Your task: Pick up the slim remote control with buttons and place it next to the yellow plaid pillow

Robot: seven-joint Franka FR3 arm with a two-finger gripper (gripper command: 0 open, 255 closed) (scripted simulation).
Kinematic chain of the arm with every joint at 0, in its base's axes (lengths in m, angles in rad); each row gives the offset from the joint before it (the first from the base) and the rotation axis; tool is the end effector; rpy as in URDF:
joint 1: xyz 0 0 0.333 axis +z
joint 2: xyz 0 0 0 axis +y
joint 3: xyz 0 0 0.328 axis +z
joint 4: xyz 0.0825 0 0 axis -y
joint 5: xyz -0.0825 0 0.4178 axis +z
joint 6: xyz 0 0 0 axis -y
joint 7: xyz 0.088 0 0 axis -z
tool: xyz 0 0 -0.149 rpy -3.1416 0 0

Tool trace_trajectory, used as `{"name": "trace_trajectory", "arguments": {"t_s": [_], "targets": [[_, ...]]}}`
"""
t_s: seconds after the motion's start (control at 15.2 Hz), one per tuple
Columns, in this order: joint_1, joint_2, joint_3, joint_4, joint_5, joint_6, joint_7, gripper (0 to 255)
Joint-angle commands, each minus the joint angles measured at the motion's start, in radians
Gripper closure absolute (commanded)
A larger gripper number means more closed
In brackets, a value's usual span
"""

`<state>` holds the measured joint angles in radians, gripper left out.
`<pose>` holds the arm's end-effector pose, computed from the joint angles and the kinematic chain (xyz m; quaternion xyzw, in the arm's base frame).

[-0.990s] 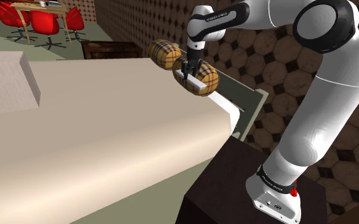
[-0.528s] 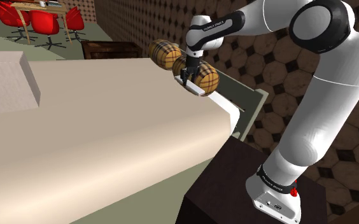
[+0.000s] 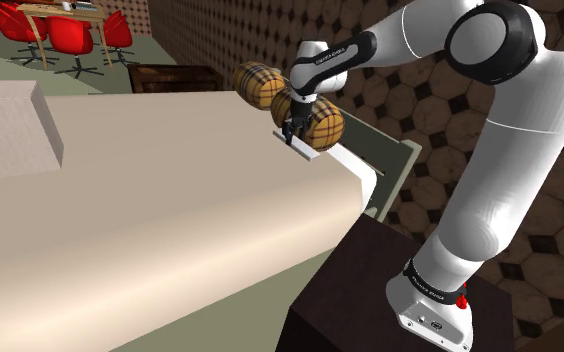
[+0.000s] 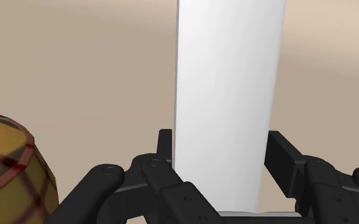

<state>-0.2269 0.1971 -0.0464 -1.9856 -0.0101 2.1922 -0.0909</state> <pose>0.6007 -0.1687 0.3180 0.9961 -0.0877 0.0032 0.0094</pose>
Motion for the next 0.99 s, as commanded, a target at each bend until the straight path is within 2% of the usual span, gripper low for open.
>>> {"name": "trace_trajectory", "arguments": {"t_s": [0.0, 0.92], "targets": [[0.001, 0.017, 0.001, -0.005, 0.001, 0.022, 0.002, 255], [-0.001, 0.126, 0.003, -0.059, 0.005, 0.185, 0.001, 255]]}}
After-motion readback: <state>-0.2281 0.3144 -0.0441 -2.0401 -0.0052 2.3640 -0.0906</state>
